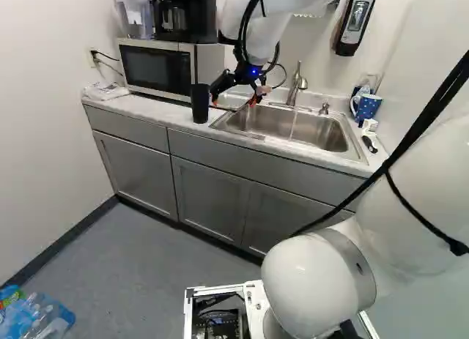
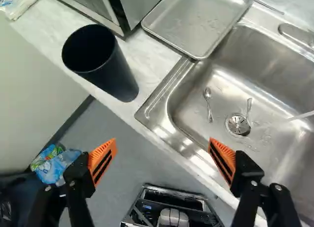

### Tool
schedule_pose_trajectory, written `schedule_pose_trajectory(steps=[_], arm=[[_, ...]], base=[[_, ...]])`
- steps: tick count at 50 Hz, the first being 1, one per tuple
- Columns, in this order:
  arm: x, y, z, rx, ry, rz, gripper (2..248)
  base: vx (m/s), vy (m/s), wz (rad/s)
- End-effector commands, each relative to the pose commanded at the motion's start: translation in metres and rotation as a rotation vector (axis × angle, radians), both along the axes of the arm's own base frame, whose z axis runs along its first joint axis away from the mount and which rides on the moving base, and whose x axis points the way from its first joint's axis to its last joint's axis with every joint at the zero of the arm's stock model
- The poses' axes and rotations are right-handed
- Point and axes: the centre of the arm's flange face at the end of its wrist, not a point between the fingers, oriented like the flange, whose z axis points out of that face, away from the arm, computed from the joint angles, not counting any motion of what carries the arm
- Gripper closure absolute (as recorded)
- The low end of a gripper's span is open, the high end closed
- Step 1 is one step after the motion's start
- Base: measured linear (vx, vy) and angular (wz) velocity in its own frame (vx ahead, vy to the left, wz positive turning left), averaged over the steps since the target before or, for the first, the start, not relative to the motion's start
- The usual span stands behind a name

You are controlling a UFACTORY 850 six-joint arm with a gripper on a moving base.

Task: Rinse the cup and place it in the tray

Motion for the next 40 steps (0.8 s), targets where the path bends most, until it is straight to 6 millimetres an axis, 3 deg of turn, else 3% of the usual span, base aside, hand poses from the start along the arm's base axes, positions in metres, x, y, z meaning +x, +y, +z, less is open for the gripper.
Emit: schedule_pose_trajectory(steps=[16, 40], arm=[[-0.001, 0.026, 0.001, 0.002, -0.009, 0.06, 3], [0.007, 0.049, 0.003, 0.008, -0.037, 0.102, 3]], base=[[0.0, 0.0, 0.0], [0.0, 0.0, 0.0]])
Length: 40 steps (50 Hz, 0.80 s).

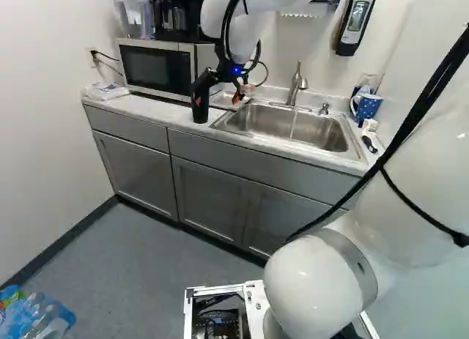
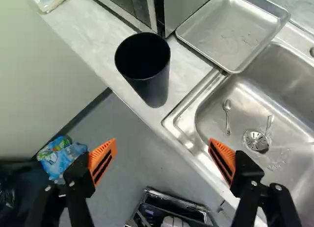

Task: Rinse the cup and place it in the tray

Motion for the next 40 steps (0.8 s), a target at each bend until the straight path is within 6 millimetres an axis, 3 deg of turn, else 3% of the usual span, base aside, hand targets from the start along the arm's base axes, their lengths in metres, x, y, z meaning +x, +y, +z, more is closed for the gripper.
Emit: schedule_pose_trajectory(steps=[20, 40], arm=[[0.005, 0.001, 0.002, 0.015, -0.055, -0.003, 3], [0.019, 0.005, -0.014, 0.028, -0.107, -0.009, 3]], base=[[0.0, 0.0, 0.0], [0.0, 0.0, 0.0]])
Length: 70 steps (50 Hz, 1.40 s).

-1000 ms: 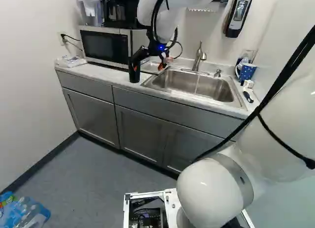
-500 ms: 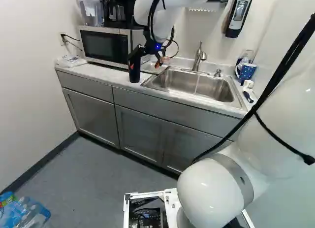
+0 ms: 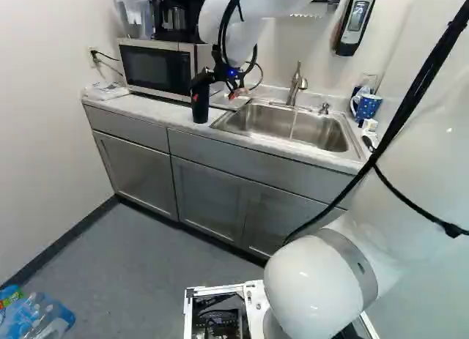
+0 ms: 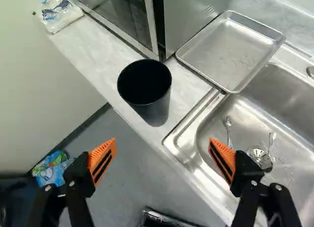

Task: Rinse the cup and place it in the tray

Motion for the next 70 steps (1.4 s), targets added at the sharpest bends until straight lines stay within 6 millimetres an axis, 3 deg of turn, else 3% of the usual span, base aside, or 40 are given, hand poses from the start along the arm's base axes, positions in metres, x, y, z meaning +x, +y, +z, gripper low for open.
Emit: schedule_pose_trajectory(steps=[40, 70], arm=[[0.028, 0.008, -0.034, 0.025, -0.105, -0.011, 3], [0.04, 0.024, -0.057, 0.053, -0.205, 0.006, 3]], base=[[0.0, 0.0, 0.0], [0.0, 0.0, 0.0]])
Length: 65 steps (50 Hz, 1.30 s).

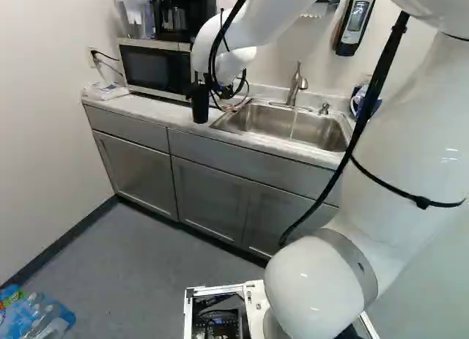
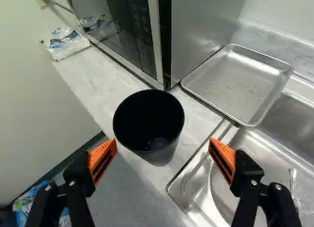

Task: Rinse the cup and place it in the tray

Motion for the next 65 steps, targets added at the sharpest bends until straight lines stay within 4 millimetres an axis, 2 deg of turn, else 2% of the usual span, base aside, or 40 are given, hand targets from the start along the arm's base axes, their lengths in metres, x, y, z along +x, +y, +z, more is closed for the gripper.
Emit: schedule_pose_trajectory(steps=[20, 65], arm=[[0.007, 0.003, -0.014, 0.018, -0.069, -0.004, 3], [-0.012, 0.007, -0.044, 0.06, -0.219, 0.006, 3]], base=[[0.0, 0.0, 0.0], [0.0, 0.0, 0.0]])
